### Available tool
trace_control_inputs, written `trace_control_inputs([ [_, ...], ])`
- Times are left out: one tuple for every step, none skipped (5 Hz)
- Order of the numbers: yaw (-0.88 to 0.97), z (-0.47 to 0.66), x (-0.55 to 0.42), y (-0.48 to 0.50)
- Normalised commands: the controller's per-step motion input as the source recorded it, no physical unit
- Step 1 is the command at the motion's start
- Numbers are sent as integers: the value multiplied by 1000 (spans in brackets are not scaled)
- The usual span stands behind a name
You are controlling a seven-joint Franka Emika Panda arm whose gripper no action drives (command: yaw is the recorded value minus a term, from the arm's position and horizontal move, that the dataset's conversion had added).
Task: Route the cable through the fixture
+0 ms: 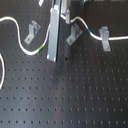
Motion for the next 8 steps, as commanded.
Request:
trace_control_inputs([
  [180, -483, 210, -118],
  [357, -246, 11, -86],
  [394, -1, 9, -37],
  [0, 11, 0, 0],
  [383, -10, 142, -167],
  [434, -2, 293, -213],
  [774, -20, 88, -60],
  [806, -138, 153, 110],
])
